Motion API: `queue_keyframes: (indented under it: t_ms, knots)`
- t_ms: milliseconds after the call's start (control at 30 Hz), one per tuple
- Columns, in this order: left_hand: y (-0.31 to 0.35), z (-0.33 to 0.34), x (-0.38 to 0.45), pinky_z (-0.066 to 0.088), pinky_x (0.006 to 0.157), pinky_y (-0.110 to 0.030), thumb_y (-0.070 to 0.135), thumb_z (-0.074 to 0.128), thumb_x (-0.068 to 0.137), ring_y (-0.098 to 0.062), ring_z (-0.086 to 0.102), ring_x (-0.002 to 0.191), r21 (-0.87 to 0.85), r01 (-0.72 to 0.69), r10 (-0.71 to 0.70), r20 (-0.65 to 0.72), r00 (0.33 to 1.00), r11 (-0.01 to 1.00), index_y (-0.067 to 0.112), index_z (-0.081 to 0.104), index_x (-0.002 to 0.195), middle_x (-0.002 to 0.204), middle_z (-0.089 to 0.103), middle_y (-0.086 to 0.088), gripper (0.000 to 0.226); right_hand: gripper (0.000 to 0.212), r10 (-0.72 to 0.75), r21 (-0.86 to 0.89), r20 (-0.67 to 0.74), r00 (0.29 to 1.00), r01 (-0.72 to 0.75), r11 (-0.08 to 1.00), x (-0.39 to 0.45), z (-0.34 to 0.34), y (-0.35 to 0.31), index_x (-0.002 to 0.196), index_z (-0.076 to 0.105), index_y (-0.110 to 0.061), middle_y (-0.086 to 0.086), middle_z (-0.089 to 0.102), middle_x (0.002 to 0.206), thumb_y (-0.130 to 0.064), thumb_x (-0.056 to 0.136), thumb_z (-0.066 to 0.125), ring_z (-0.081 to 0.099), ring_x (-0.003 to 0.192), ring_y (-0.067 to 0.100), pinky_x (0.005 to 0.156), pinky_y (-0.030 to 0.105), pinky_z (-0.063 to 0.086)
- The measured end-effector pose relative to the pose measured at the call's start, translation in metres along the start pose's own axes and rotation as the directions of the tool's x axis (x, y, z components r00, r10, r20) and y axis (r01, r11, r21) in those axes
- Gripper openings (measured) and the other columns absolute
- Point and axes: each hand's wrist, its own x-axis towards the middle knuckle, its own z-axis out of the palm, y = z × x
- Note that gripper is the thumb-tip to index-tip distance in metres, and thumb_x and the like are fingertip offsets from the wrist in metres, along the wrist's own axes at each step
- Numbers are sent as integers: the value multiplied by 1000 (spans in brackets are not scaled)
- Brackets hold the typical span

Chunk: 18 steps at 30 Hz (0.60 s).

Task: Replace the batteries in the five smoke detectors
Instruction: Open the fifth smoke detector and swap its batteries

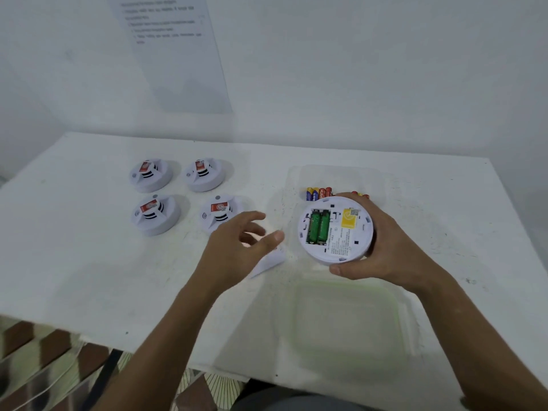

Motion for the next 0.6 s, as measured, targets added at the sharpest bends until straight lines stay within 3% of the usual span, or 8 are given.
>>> queue_keyframes:
  t_ms: [100,200,333,467,600]
  knots:
    - [-29,-5,0,41,81,-20,56,75,71,-9,53,100,331,3,-35,92,995,944,29,53,129,116,57,7,67,93,15,-11,-13,1000,-15,1000,-4,-2,0,135,49,-28,-20,60,123,-14,53,90,57,121,4,92,16,50]
    - [-43,1,0,31,85,-25,54,77,70,-16,41,109,493,-45,-70,212,975,869,21,53,125,114,49,1,68,93,32,-16,-16,999,-32,999,-6,1,0,134,49,-31,-21,60,125,-15,52,90,56,122,1,91,12,48]
    - [-60,3,6,33,81,-24,61,77,64,-17,43,104,475,-32,-70,196,978,880,27,58,119,109,45,1,68,93,53,-3,5,999,-53,999,-3,8,-1,135,49,-32,-17,62,126,-9,54,88,58,121,4,91,17,52]
    - [-66,3,7,31,63,-16,51,82,61,-11,43,81,458,-143,55,201,978,877,12,66,99,92,50,0,57,95,68,-9,12,998,-68,998,1,17,-3,138,48,-27,-12,62,128,-9,54,89,58,122,7,92,20,53]
    - [-56,-19,-4,40,61,-11,44,81,52,-3,49,78,264,-117,112,36,993,957,13,64,92,91,51,4,54,98,76,-29,-20,997,-77,997,3,27,-6,138,48,-25,-15,62,126,2,55,93,58,121,5,90,17,52]
